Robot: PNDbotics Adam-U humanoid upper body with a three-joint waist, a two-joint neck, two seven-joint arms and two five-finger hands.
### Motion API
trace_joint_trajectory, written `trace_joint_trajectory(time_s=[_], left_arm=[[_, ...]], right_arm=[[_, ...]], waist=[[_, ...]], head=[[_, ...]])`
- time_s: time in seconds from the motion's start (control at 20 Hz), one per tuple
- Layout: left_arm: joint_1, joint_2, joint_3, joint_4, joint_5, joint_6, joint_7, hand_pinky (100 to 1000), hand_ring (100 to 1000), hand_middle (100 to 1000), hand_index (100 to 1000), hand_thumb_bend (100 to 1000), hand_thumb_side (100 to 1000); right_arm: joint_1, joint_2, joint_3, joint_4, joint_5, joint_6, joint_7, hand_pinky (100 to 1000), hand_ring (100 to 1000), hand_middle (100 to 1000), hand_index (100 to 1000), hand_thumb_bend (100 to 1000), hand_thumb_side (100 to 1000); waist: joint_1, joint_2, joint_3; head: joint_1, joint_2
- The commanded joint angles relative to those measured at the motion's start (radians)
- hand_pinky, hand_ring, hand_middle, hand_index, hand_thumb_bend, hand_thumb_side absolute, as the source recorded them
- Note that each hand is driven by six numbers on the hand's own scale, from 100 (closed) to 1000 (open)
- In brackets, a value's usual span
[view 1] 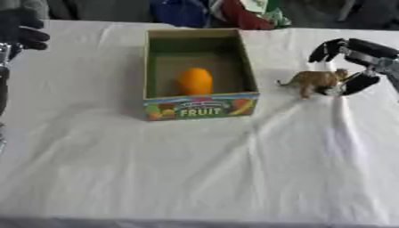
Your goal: Pick up objects on the table and place them in the box.
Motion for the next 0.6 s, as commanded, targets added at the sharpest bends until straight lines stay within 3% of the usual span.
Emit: trace_joint_trajectory(time_s=[0.05, 0.6], left_arm=[[-0.006, 0.007, 0.013, -0.014, -0.005, -0.001, -0.004, 665, 647, 632, 758, 556, 870], [0.000, 0.000, 0.011, -0.010, -0.005, 0.002, -0.008, 664, 646, 631, 759, 547, 881]], right_arm=[[-0.019, -0.026, -0.017, 0.018, 0.042, -0.003, -0.015, 725, 757, 767, 789, 427, 170], [-0.019, -0.024, -0.034, 0.061, 0.134, 0.011, -0.084, 714, 734, 735, 767, 408, 175]], waist=[[0.003, -0.015, 0.002], [0.005, -0.013, 0.003]], head=[[-0.003, 0.008], [-0.006, 0.011]])
